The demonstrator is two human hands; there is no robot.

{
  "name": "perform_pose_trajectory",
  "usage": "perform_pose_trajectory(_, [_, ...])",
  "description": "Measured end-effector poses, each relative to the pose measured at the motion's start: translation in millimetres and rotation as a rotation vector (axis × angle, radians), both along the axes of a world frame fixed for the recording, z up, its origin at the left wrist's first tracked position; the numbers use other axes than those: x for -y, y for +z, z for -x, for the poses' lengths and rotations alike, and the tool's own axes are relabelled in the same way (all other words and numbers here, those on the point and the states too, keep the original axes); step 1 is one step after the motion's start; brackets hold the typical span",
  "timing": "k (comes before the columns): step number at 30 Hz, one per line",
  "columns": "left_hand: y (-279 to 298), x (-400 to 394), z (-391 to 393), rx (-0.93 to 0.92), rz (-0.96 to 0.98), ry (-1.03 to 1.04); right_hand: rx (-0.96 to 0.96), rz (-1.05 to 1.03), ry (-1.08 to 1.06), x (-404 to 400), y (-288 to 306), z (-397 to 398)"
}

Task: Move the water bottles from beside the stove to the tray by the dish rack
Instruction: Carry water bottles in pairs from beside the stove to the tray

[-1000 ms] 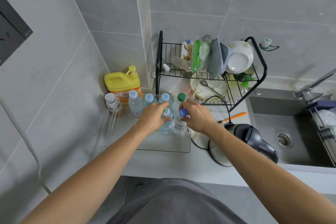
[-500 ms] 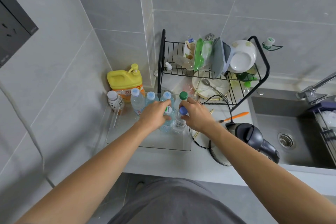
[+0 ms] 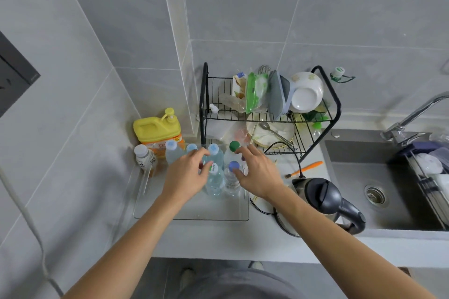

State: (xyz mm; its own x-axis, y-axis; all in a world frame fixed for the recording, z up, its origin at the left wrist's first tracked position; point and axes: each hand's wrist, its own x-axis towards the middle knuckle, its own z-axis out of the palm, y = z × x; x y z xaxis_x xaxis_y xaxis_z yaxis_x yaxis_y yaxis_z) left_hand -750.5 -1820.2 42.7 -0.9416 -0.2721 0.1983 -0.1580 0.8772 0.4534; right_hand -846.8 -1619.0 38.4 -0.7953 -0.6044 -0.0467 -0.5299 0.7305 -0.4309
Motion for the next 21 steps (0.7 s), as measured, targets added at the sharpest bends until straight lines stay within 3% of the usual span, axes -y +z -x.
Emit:
perform_pose_trajectory(8, [46.8,-32.1,41.9,-0.294,0.134,-0.213,-0.247,0.024,-0.306,-50.0,45.1,-11.9])
perform_pose_trajectory(15, [67.6,-134.0,66.4,-0.184,0.184,-0.499,-0.291,-0.003,-0.664,-152.5,75.2,-66.4])
perform_pose_trajectory(21, [87.6,-280.7,51.0,-0.206,0.232,-0.821,-0.320,-0.012,-1.017,-283.6,85.7,-142.4])
